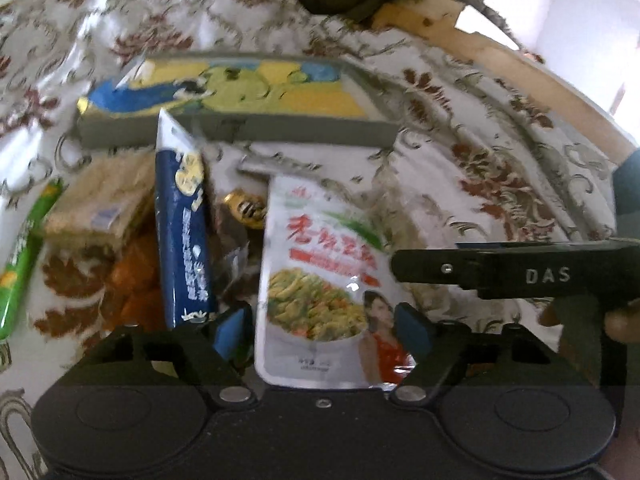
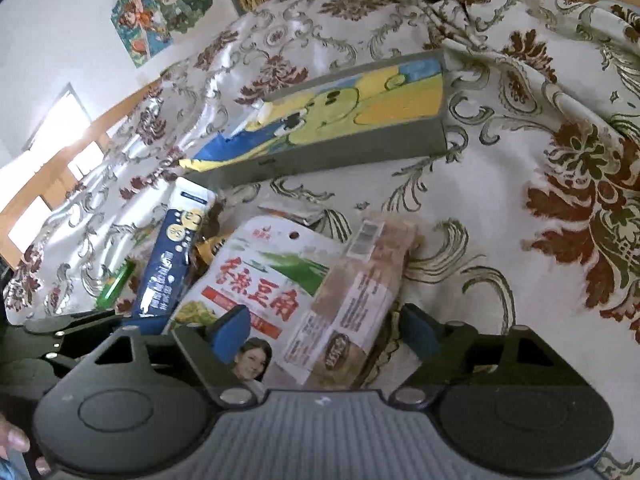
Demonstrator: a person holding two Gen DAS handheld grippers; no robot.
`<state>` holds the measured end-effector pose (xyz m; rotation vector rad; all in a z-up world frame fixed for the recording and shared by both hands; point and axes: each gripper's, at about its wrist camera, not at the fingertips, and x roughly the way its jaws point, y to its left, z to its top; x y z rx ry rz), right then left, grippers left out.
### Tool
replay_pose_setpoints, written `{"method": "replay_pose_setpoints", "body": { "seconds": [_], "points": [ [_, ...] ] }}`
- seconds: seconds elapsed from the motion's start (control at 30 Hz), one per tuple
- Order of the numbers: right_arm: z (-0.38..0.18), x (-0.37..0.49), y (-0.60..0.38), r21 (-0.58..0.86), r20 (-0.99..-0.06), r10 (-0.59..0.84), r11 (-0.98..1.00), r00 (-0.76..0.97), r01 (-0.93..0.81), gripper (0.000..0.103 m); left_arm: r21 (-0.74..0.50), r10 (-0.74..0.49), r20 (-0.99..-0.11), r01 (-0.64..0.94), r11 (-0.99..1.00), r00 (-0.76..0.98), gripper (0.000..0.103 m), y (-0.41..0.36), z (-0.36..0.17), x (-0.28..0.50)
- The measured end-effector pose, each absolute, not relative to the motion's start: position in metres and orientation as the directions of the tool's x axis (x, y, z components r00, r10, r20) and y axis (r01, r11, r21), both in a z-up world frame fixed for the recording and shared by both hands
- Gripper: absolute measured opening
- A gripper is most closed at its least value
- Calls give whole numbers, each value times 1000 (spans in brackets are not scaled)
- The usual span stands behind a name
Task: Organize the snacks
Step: 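Grasp the green bean snack bag with the left tool while the right tool grasps the wrapped sausage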
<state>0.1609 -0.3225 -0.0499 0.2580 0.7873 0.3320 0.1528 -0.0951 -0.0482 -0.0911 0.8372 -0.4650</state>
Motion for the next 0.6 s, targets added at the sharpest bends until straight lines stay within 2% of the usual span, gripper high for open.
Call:
{"method": "replay_pose_setpoints", "body": {
  "seconds": [0.2,0.27,0.33,0.43,0.53,0.6],
  "points": [
    [-52,160,-324,335,-664,360,927,656,-170,75,-331,-441,-696,292,898,567,70,-86,-54,160],
    [-53,160,-324,332,-668,356,929,654,-166,74,-353,-441,-695,264,898,568,56,-85,-52,162],
    [-53,161,-324,331,-671,358,928,649,-170,74,-367,-426,-691,224,903,584,50,-85,-49,161],
    [-52,161,-323,329,-674,358,929,646,-171,74,-409,-431,-658,187,893,618,47,-85,-43,154],
    [-52,161,-324,332,-675,358,928,645,-168,73,-395,-443,-628,229,890,640,43,-91,-35,143],
    [-50,160,-325,327,-682,346,932,645,-155,68,-369,-456,-605,277,887,653,39,-97,-28,137]
  ]
}}
